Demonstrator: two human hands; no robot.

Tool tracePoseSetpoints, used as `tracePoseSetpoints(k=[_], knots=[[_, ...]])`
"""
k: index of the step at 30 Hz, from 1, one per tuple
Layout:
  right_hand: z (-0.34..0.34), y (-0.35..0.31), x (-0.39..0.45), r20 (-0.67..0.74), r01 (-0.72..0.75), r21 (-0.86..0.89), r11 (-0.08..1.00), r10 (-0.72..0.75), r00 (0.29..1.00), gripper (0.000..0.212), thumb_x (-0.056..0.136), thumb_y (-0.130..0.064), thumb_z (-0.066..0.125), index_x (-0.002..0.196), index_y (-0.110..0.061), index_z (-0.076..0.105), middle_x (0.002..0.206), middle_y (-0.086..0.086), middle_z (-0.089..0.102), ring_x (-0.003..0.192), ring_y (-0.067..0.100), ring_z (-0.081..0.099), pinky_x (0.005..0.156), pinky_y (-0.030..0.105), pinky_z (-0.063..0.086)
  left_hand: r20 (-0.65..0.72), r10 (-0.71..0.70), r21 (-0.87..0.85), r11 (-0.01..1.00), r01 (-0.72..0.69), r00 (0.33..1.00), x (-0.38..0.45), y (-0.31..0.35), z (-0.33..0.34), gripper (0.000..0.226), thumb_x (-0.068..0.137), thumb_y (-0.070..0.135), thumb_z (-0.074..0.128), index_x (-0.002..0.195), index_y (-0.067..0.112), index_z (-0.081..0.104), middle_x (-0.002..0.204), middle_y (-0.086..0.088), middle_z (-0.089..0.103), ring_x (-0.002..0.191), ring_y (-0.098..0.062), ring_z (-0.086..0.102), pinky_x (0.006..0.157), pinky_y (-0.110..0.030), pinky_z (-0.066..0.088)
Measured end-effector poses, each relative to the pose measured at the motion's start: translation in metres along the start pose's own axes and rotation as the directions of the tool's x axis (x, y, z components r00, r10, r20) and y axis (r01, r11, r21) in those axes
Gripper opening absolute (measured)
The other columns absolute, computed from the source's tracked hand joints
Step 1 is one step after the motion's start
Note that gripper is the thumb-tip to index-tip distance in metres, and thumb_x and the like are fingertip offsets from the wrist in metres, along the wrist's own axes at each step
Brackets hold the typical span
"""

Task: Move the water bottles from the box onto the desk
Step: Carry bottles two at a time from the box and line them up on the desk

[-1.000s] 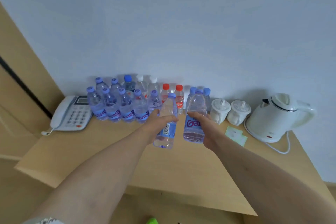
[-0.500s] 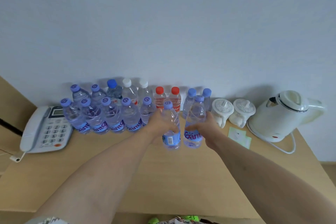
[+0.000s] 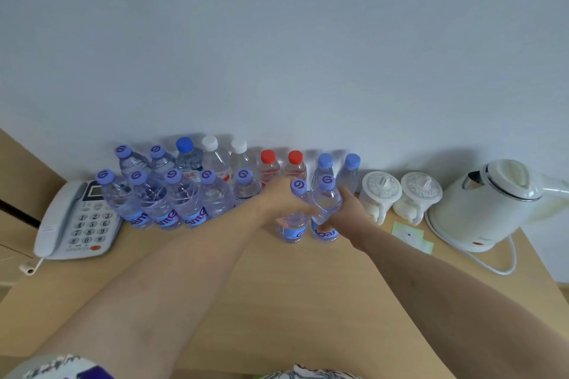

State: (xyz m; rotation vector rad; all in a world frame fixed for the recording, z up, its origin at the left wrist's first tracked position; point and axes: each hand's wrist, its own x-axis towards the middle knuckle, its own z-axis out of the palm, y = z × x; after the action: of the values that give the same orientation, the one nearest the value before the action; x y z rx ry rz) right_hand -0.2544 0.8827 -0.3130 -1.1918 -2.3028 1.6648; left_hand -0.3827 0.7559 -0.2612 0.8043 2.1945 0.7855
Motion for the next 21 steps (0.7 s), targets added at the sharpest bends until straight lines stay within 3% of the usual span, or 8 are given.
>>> tracePoseSetpoints(k=[5,7,8,10,16,19,21], knots=[[-0.013,-0.019,0.003,0.082,0.057,-0.163,0.985,-0.044,0.996,0.074,0.064,-0.018,0.094,0.126,-0.021,0.054,0.115,-0.001,0.065,0.107,0.022,0.063,0.089,0.037,0.055,-0.074,0.003,0.195,0.981,0.011,0.997,0.004,0.011,-0.016,0.03,0.074,0.022,0.086,0.068,0.017,0.057,0.068,0.001,0.055,0.061,-0.016,0.053,0.055,-0.026,0.044],[-0.016,-0.029,0.002,0.061,0.098,-0.272,0.957,-0.085,0.995,0.066,0.061,-0.022,0.094,0.118,-0.019,0.059,0.108,0.001,0.067,0.101,0.022,0.065,0.086,0.04,0.059,-0.053,0.054,0.302,0.953,-0.036,0.997,0.001,0.017,-0.024,0.024,0.073,0.019,0.089,0.092,0.016,0.074,0.086,-0.003,0.066,0.078,-0.02,0.063,0.063,-0.028,0.05],[-0.016,-0.032,0.002,0.041,0.109,-0.3,0.948,-0.101,0.994,0.061,0.061,-0.021,0.094,0.113,-0.018,0.062,0.104,0.003,0.068,0.098,0.023,0.067,0.084,0.042,0.06,-0.04,0.069,0.337,0.94,-0.052,0.997,0.002,0.017,-0.027,0.037,0.072,0.016,0.089,0.107,0.016,0.076,0.096,-0.004,0.068,0.087,-0.022,0.065,0.068,-0.029,0.05],[-0.013,-0.032,0.001,0.006,0.11,-0.283,0.953,-0.112,0.994,0.054,0.061,-0.016,0.093,0.107,-0.016,0.064,0.099,0.005,0.069,0.094,0.023,0.068,0.08,0.041,0.06,-0.045,0.107,0.385,0.919,-0.081,0.993,0.002,0.019,-0.031,0.05,0.071,0.009,0.089,0.118,0.017,0.075,0.101,-0.004,0.065,0.092,-0.022,0.062,0.072,-0.027,0.045],[0.002,-0.033,0.002,0.009,0.093,-0.116,0.989,-0.093,0.996,0.054,0.067,-0.004,0.088,0.115,-0.016,0.066,0.094,0.0,0.066,0.087,0.021,0.063,0.062,0.025,0.047,-0.061,0.11,0.475,0.878,-0.068,0.992,-0.002,0.019,-0.036,0.024,0.069,-0.006,0.08,0.077,0.011,0.066,0.072,-0.003,0.053,0.077,-0.025,0.055,0.057,-0.027,0.04],[0.006,-0.034,0.006,-0.017,0.043,-0.052,0.998,-0.044,0.999,0.066,0.069,-0.004,0.088,0.123,-0.017,0.052,0.106,0.002,0.061,0.098,0.024,0.062,0.071,0.031,0.05,-0.087,0.116,0.499,0.865,-0.058,0.989,-0.001,0.016,-0.04,0.018,0.071,-0.004,0.079,0.087,-0.003,0.071,0.076,-0.014,0.061,0.079,-0.031,0.06,0.062,-0.031,0.047],[0.01,-0.035,0.008,-0.021,0.034,-0.045,0.998,-0.035,0.999,0.066,0.071,-0.006,0.088,0.121,-0.018,0.047,0.104,0.001,0.057,0.093,0.02,0.06,0.072,0.032,0.05,-0.099,0.14,0.497,0.865,-0.073,0.985,0.001,0.014,-0.04,0.013,0.075,-0.004,0.075,0.084,0.003,0.07,0.083,-0.016,0.063,0.08,-0.029,0.058,0.064,-0.031,0.045]])
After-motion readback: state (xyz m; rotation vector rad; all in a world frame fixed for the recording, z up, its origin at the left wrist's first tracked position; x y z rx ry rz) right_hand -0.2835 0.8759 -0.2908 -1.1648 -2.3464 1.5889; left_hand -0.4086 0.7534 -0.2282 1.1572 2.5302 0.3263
